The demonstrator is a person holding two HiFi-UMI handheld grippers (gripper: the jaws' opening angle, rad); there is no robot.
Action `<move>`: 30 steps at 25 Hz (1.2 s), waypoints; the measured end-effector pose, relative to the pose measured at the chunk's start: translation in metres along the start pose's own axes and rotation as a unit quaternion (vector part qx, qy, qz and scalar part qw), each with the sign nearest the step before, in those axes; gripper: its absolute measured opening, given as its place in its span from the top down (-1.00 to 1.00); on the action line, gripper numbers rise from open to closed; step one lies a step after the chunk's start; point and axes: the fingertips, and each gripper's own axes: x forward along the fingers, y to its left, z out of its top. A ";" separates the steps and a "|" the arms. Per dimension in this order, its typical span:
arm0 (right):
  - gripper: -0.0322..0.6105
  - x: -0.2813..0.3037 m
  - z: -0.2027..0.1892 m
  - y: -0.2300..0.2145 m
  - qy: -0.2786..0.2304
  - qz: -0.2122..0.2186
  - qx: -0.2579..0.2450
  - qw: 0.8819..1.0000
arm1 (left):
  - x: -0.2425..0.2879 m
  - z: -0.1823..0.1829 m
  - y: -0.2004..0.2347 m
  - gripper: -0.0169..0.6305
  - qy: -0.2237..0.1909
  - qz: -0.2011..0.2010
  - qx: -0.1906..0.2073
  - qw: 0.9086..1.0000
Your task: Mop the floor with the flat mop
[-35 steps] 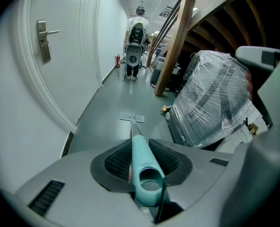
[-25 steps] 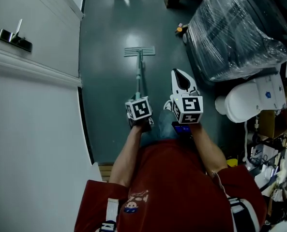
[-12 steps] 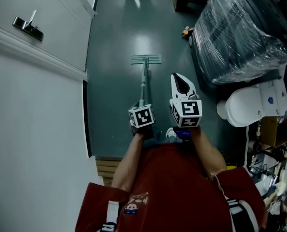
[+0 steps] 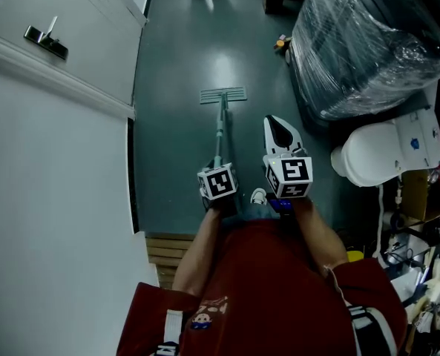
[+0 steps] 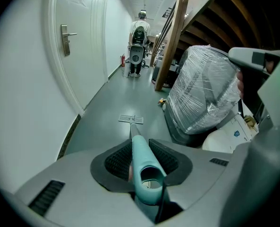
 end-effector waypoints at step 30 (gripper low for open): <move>0.84 -0.027 0.000 0.084 0.004 -0.006 -0.026 1.000 | -0.048 -0.025 0.056 0.56 0.003 -0.021 0.011 1.000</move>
